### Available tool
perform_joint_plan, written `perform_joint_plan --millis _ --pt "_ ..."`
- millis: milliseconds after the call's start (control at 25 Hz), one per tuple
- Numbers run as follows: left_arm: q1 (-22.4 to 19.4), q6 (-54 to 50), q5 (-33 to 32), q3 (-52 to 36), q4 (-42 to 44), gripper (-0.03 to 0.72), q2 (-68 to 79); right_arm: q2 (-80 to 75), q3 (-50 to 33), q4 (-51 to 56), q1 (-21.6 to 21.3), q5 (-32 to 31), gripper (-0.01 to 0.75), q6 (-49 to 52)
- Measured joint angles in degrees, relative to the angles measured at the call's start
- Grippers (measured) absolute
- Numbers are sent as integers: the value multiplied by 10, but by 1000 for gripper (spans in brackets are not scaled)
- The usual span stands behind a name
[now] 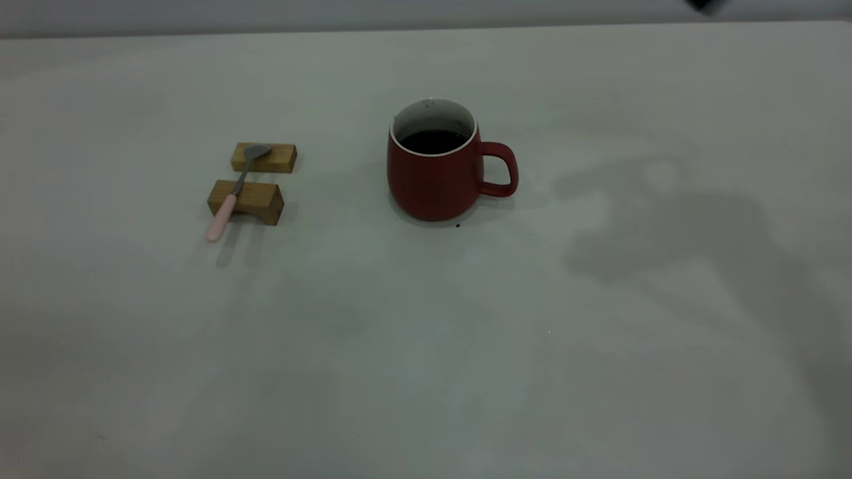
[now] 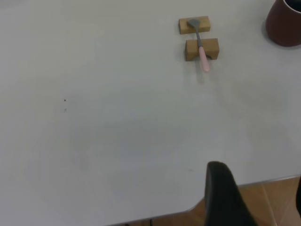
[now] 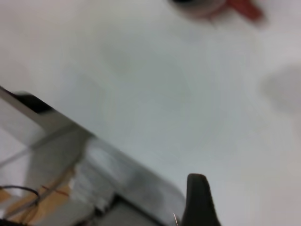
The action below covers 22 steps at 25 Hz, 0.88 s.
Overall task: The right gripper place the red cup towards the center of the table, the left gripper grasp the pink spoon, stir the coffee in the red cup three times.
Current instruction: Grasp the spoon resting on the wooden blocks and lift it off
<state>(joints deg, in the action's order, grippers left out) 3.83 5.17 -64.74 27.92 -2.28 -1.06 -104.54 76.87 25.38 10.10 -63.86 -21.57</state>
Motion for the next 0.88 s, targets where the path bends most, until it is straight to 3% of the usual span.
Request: perform_joint_plan --millis 320,640,880 --pt "0 0 0 0 0 448 0 233 -242 -192 3 -13 587 192" --pt "0 0 0 0 0 448 0 459 -420 -254 3 -30 587 243" --pt "0 0 0 0 0 448 0 614 -494 -286 -9 -3 587 286"
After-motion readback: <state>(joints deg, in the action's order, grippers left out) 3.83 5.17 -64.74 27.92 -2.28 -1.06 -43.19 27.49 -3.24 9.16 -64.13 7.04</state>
